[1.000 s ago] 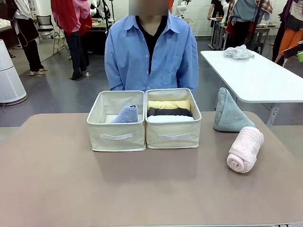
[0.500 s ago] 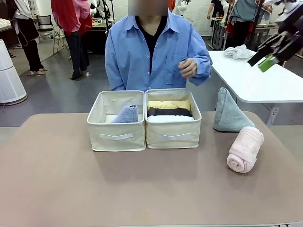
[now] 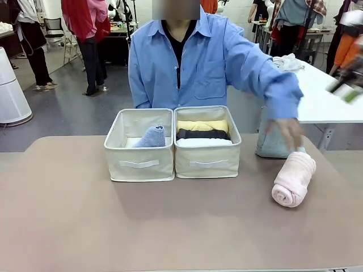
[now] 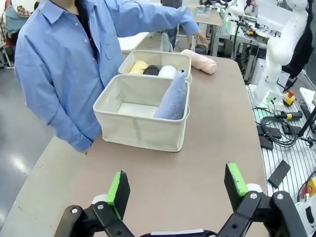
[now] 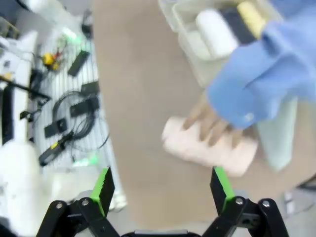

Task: Sort the towels based on their folding style.
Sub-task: Pick up another triangle-folded towel from the table and place it in the left Fabric basket.

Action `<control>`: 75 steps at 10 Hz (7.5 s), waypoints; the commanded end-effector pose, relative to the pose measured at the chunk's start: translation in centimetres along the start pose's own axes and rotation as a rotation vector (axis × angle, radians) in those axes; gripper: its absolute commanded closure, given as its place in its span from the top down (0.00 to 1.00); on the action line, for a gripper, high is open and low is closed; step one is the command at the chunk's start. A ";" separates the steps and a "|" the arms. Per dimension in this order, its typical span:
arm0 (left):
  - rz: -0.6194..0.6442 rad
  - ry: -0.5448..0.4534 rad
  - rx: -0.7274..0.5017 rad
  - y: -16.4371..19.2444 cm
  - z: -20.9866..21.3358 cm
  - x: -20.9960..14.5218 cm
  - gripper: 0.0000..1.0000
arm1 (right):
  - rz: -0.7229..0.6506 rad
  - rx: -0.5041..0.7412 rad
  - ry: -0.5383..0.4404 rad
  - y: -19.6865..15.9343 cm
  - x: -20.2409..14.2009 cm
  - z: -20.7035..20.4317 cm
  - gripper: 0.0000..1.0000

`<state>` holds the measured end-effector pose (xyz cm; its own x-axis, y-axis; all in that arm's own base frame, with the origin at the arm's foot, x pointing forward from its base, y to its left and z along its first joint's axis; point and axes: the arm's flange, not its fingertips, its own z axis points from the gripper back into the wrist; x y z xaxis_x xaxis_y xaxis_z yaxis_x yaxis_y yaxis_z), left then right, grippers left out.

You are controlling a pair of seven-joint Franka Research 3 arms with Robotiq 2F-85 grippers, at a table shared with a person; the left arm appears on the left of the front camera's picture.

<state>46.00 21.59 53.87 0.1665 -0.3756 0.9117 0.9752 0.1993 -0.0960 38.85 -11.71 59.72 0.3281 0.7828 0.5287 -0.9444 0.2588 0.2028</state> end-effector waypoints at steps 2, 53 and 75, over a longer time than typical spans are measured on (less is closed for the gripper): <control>-0.002 0.005 -0.002 -0.1 0.0 0.1 1.00 | -0.083 0.022 0.066 5.8 -8.9 7.7 1.00; -0.002 0.005 -0.002 -0.1 0.0 0.1 1.00 | 0.236 -0.156 0.393 -22.6 13.6 -19.7 1.00; -0.002 0.005 -0.002 -0.1 0.0 0.1 1.00 | 0.361 -0.203 0.480 -11.9 19.8 -9.0 0.08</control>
<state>46.05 21.52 53.91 0.1651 -0.3769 0.9114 0.9757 0.1975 -0.0950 58.47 5.35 57.09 -0.0056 0.9948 0.1021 -0.9974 0.0017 -0.0715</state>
